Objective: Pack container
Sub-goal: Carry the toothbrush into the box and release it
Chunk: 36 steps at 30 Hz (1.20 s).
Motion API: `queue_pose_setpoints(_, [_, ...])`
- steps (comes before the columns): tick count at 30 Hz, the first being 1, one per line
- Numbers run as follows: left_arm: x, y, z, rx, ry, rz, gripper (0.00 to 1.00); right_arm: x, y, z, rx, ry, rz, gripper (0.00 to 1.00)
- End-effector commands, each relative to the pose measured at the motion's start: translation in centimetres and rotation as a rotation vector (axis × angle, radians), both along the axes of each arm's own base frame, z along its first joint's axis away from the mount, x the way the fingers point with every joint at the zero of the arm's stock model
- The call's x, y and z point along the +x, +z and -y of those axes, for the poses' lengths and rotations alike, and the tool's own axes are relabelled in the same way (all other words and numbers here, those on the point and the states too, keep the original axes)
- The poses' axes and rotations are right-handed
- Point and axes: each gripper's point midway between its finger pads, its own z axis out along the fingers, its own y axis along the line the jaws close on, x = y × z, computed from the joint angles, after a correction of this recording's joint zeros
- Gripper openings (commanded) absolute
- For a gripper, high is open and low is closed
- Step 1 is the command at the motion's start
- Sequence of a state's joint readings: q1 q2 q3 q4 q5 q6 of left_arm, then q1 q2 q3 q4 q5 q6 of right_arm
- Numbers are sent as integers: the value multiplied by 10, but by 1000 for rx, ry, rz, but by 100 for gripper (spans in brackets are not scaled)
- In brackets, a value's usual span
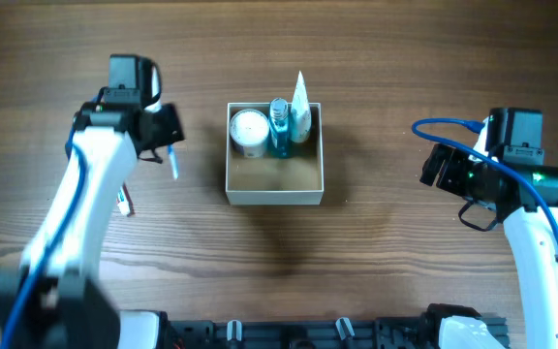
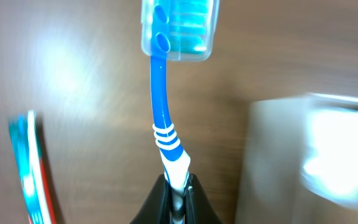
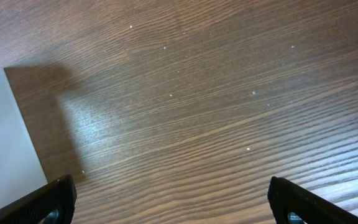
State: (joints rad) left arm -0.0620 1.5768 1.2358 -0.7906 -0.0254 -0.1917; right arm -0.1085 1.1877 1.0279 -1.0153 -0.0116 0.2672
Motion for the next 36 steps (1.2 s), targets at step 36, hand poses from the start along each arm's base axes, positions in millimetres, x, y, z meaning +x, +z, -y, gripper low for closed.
queue_pose_setpoints(36, [-59,-39,200,268,-1201,-17,19,2,-1,-1,8,6,5,100])
